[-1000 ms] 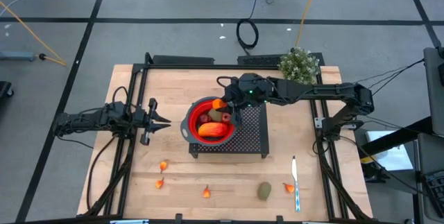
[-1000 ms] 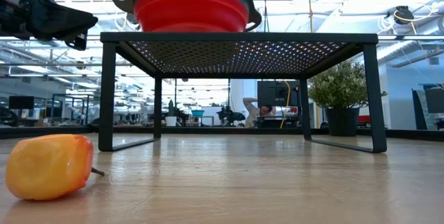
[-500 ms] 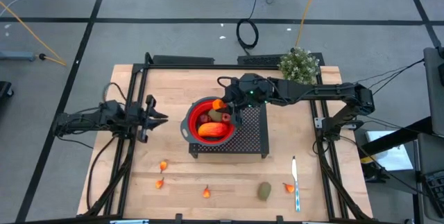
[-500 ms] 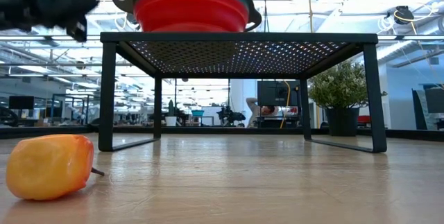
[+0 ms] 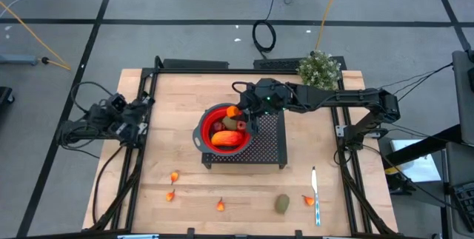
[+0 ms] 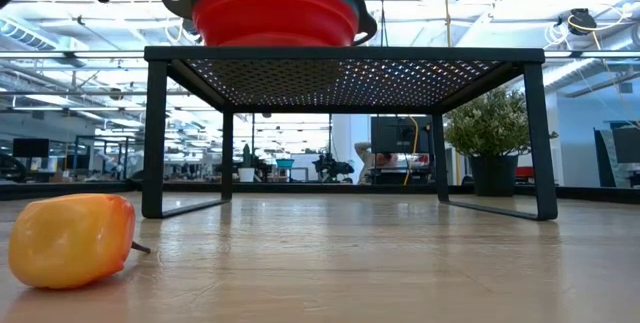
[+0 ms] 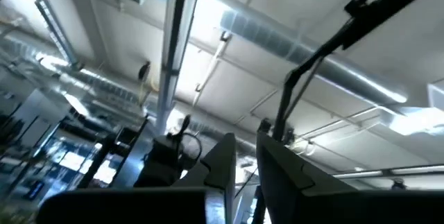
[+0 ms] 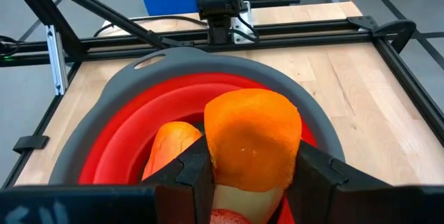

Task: Pick & Place Fruit
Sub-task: Put the orange into the red strainer bowl on the shelf

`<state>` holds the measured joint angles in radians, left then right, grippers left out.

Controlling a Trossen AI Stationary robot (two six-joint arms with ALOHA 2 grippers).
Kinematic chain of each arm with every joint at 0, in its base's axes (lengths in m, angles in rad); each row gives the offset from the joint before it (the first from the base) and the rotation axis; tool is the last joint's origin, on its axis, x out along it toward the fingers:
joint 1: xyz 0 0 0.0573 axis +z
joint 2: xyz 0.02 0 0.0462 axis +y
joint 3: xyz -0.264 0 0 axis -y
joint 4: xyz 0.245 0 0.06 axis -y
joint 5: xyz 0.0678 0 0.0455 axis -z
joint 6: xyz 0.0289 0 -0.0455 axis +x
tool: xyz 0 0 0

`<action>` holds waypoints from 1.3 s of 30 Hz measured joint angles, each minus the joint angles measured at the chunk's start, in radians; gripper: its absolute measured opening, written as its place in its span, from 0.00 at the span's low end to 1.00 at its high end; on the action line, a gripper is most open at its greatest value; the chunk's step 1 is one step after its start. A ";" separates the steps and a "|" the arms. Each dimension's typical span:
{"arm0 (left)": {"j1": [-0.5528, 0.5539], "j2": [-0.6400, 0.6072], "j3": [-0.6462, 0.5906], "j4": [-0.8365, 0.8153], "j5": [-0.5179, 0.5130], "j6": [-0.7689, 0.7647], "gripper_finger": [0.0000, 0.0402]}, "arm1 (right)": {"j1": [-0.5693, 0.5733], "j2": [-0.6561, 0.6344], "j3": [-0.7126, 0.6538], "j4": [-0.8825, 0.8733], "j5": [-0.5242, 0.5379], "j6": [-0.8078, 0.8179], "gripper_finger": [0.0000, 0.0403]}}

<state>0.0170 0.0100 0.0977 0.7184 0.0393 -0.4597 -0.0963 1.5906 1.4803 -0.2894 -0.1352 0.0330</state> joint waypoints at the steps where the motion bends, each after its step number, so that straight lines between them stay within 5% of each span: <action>1: 0.000 0.015 0.005 -0.009 -0.013 -0.008 0.14 | 0.000 0.000 0.000 0.000 0.000 0.000 0.32; 11: 0.000 0.392 0.195 -0.034 -0.026 -0.010 0.14 | 0.000 0.000 0.000 0.000 -0.001 0.008 0.32; 21: 0.000 0.751 0.570 -0.388 0.065 0.078 0.14 | 0.013 0.000 -0.001 0.000 0.001 0.008 0.32; 39: 0.000 1.085 0.961 -0.873 0.065 0.117 0.14 | 0.066 0.000 -0.001 0.001 0.006 0.004 0.32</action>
<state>0.0170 1.0949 1.0590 -0.1544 0.1046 -0.3426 -0.0308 1.5902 1.4792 -0.2888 -0.1296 0.0372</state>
